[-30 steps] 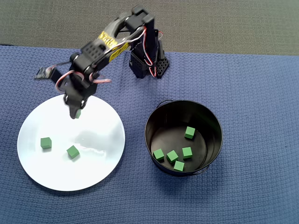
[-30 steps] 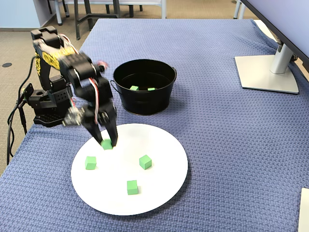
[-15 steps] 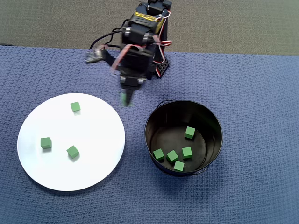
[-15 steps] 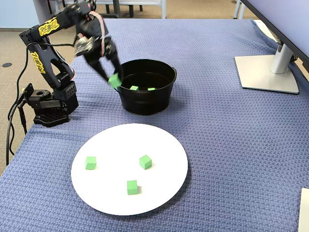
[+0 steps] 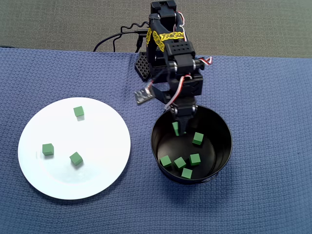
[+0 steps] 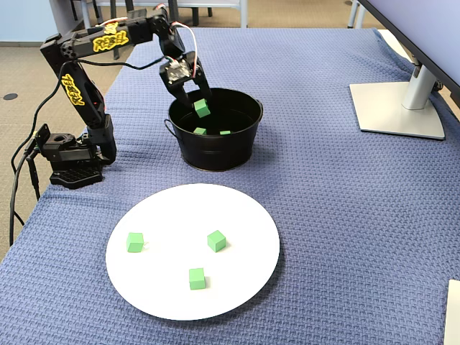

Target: Pick up the green cubes from the white plate and place them in the black recipient

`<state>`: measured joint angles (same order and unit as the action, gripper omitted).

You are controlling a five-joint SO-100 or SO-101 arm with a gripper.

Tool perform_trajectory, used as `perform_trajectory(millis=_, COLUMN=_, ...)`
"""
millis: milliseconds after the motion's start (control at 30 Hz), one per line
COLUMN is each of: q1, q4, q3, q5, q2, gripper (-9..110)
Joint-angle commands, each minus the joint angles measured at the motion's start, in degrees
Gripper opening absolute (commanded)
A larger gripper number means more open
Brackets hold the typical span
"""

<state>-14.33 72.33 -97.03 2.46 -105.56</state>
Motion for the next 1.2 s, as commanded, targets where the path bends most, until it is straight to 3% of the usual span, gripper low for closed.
perform_trajectory(millis=0, q1=-1.93, q4=-2.37, q3=-0.18, q5=-0.79, q2=-1.32, gripper=31)
perform_trajectory(millis=233, q1=4.48, q4=2.55, q3=3.96, q5=4.04, q2=-6.42, gripper=29)
perform_trajectory(millis=367, q1=19.78, q4=2.29, q3=5.27, q5=10.63, q2=-6.24, gripper=29)
perform_trajectory(millis=500, q1=37.09, q4=-5.54, q3=4.48, q5=13.18, q2=-0.53, gripper=24)
perform_trajectory(millis=667, q1=49.83, q4=-11.6, q3=7.65, q5=19.25, q2=11.78, gripper=20)
perform_trajectory(millis=767, q1=52.47, q4=-14.77, q3=8.7, q5=30.06, q2=17.58, gripper=24)
perform_trajectory(millis=1167, q1=57.92, q4=-54.58, q3=-4.66, q5=83.06, q2=20.21, gripper=25)
